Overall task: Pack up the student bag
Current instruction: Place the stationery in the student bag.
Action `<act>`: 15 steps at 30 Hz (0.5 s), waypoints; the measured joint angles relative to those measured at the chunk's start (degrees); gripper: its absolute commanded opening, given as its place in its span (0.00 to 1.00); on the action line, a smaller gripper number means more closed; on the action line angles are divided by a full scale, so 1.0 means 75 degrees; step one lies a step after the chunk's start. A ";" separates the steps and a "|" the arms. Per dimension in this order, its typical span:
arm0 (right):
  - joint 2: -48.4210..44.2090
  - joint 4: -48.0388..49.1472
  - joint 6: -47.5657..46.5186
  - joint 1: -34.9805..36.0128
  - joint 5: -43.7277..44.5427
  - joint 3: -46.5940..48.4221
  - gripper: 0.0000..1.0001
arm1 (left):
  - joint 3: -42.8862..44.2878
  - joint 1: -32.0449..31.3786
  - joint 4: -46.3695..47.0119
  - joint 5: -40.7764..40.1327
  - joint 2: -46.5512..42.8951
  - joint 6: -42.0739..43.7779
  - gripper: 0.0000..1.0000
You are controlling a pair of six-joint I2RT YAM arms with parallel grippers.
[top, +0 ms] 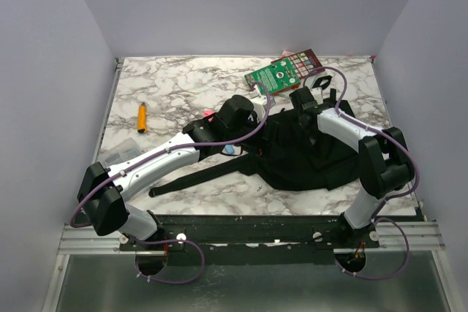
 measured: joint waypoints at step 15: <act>-0.0038 -0.0408 0.0446 -0.0006 -0.0417 -0.0023 0.80 | 0.0000 0.0000 0.0000 0.0006 -0.0003 0.0000 0.87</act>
